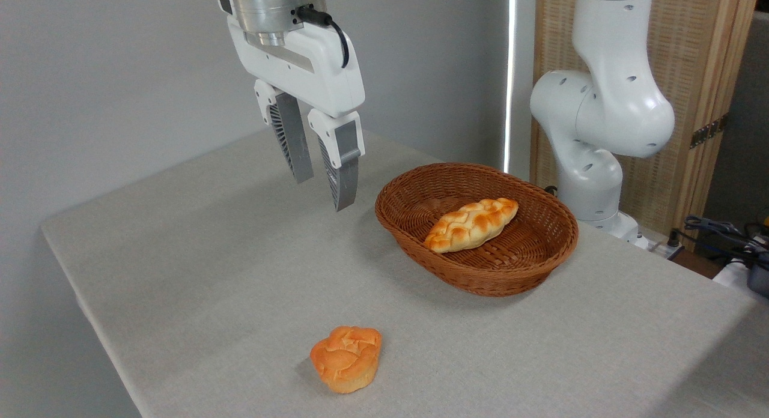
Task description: Put bread into the basket
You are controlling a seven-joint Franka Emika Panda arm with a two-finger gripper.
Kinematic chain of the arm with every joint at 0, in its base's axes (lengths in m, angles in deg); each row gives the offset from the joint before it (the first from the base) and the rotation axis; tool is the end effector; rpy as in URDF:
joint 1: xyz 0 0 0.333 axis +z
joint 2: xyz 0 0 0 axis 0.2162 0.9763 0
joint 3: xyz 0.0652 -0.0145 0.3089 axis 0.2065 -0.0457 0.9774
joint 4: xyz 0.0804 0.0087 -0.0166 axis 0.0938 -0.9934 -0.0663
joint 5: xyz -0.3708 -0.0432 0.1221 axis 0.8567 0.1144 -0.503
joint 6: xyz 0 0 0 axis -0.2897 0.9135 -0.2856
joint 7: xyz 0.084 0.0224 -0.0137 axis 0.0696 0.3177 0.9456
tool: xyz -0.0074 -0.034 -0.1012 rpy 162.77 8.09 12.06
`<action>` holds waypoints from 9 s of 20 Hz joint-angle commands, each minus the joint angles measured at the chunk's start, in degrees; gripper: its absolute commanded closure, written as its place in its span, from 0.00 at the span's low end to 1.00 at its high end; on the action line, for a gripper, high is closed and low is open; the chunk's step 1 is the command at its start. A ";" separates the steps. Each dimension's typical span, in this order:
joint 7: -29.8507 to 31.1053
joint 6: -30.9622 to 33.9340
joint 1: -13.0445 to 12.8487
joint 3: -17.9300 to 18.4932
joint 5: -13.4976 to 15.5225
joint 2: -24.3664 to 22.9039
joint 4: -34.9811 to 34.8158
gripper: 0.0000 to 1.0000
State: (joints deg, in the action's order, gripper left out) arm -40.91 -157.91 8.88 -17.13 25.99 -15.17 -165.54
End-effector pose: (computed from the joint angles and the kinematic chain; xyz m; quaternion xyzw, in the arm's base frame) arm 0.5372 -0.0273 0.6185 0.9193 -0.3930 -0.0010 0.0224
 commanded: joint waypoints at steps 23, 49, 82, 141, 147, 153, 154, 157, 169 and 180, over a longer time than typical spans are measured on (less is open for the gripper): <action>-0.71 -29.91 1.32 1.67 0.60 -0.56 -16.44 0.00; -3.87 -42.05 0.79 4.93 -4.59 3.58 -29.46 0.01; -6.07 -22.55 0.97 5.63 -0.89 -2.57 -21.81 0.89; -18.28 -1.71 -22.24 18.38 3.50 -18.05 -19.80 0.00; -12.69 -1.71 -14.17 14.52 5.95 -11.20 -10.31 0.00; -3.36 -1.79 -6.62 7.59 7.28 -1.01 0.93 0.00; -2.65 -1.80 -5.37 6.43 7.28 -0.12 1.82 0.00; -0.36 -1.71 -1.76 2.82 6.05 3.22 5.96 0.00; 1.14 1.11 1.93 -0.70 0.34 4.02 6.40 0.00; 3.07 2.34 2.99 -2.28 0.25 3.84 6.14 0.00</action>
State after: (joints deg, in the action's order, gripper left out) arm -38.68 -157.04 10.83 -18.64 26.93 -11.36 -160.31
